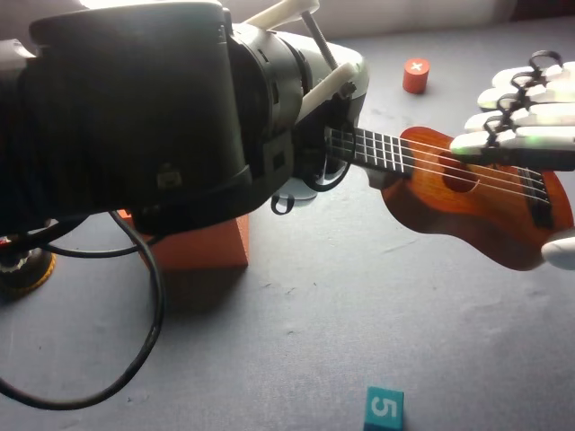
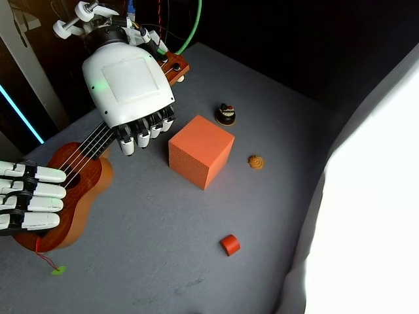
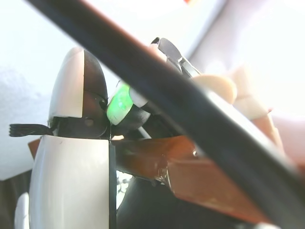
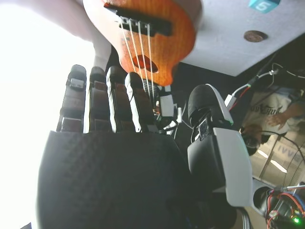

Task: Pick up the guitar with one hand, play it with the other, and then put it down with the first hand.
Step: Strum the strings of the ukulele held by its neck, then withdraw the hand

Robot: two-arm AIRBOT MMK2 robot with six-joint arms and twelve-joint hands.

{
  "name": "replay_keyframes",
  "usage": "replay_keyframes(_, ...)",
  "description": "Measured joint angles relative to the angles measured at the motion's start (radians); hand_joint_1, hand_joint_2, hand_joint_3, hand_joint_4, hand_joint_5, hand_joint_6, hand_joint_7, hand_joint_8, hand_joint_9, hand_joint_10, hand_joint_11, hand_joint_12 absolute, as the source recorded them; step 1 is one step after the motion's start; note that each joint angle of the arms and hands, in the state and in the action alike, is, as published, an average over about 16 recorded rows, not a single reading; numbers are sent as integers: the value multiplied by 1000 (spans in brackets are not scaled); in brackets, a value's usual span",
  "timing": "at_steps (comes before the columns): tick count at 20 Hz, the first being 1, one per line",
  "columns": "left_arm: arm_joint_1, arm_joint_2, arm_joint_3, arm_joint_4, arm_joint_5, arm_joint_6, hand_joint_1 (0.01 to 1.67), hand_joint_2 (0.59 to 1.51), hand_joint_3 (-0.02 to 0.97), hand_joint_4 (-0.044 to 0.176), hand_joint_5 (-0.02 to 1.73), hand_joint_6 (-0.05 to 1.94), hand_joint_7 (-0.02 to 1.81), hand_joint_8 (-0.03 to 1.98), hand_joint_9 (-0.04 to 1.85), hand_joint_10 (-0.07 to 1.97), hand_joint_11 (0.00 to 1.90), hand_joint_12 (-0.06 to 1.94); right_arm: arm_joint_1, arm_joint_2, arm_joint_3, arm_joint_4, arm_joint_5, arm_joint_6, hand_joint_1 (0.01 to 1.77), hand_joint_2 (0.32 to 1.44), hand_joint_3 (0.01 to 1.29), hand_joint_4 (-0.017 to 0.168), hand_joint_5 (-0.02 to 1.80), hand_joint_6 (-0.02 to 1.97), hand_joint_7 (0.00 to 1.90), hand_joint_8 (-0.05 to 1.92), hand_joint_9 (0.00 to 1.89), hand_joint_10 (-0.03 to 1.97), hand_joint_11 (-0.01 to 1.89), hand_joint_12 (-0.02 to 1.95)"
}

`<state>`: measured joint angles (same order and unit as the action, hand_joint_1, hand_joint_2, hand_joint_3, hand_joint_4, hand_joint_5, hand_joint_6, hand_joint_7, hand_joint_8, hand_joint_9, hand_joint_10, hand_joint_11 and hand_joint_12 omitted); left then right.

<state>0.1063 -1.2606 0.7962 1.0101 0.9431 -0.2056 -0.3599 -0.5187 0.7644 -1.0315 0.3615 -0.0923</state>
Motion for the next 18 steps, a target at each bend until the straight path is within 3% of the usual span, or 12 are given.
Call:
replay_keyframes(11,-2,0,-8,-2,6,7,1447,1092,-14,19,1289,1890,1324,1968,1438,1918,1464,1903,5,-21,-1,-1,-21,-9,161,1307,18,3,95,68,103,14,53,4,21,0)
replay_keyframes(18,-2,0,-8,-2,7,14,1448,1092,-14,21,1290,1889,1324,1968,1438,1917,1473,1903,-9,-16,-14,-3,-23,-8,152,1313,18,0,82,63,95,14,56,4,21,0)
